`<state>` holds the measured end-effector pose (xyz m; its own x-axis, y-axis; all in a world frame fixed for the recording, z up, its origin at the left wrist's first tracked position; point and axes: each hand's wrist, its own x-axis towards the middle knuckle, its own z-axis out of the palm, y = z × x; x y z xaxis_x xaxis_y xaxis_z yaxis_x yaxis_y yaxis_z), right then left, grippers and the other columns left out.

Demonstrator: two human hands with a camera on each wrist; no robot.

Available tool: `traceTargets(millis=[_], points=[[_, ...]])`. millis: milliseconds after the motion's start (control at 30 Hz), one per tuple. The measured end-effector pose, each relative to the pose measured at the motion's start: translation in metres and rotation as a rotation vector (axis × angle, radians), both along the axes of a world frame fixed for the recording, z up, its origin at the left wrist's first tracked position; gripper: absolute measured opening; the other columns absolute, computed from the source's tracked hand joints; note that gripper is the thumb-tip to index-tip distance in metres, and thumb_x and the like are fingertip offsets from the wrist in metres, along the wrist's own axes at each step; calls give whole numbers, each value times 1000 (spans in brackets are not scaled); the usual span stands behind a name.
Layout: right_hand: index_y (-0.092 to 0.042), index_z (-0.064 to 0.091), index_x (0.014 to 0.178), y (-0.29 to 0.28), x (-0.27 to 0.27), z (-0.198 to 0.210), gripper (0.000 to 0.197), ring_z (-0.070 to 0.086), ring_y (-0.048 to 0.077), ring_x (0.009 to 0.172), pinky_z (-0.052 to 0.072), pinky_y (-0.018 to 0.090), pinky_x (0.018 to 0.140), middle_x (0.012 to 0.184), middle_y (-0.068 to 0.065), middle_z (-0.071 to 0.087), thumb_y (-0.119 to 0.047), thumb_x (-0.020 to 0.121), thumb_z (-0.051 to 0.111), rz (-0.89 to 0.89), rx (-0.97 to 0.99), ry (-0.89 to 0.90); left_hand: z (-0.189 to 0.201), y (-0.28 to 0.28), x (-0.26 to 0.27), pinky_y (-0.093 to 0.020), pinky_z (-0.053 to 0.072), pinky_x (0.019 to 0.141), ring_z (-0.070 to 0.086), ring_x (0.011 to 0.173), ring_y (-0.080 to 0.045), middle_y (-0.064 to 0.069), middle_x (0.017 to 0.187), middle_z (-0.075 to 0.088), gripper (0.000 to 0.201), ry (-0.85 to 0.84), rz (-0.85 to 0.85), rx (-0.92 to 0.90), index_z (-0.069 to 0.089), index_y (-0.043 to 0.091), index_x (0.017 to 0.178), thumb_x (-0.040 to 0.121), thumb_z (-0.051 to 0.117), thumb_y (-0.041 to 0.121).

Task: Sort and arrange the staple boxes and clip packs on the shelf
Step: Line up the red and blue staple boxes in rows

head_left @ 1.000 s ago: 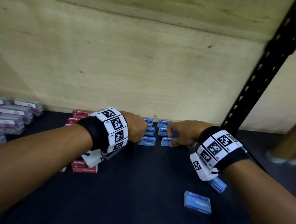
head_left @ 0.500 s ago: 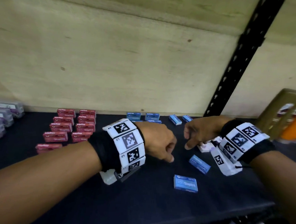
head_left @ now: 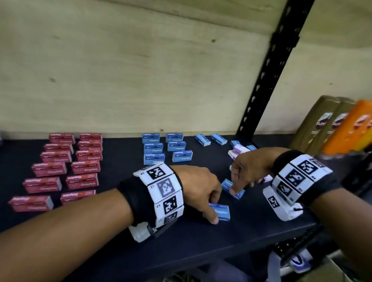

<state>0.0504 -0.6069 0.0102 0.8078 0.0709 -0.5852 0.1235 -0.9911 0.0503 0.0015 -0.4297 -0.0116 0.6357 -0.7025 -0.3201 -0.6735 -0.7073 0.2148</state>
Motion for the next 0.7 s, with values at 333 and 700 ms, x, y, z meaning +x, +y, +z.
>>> traceTargets(millis=[333, 700], points=[[-17, 54, 100, 27, 2, -6, 37, 65, 14, 66, 57, 30, 68, 82, 6, 71, -25, 76, 81, 80, 93, 52, 2, 36, 8, -19, 45, 63, 57, 72, -3, 10, 89, 66, 34, 98, 81, -78, 67, 22, 102, 74, 83, 35], [-19, 67, 100, 86, 5, -3, 15, 62, 10, 69, 47, 20, 63, 89, 0, 74, -22, 86, 71, 302, 312, -84, 7, 102, 22, -26, 46, 69, 60, 85, -12, 9, 94, 64, 27, -85, 388, 44, 64, 24, 99, 80, 77, 37]])
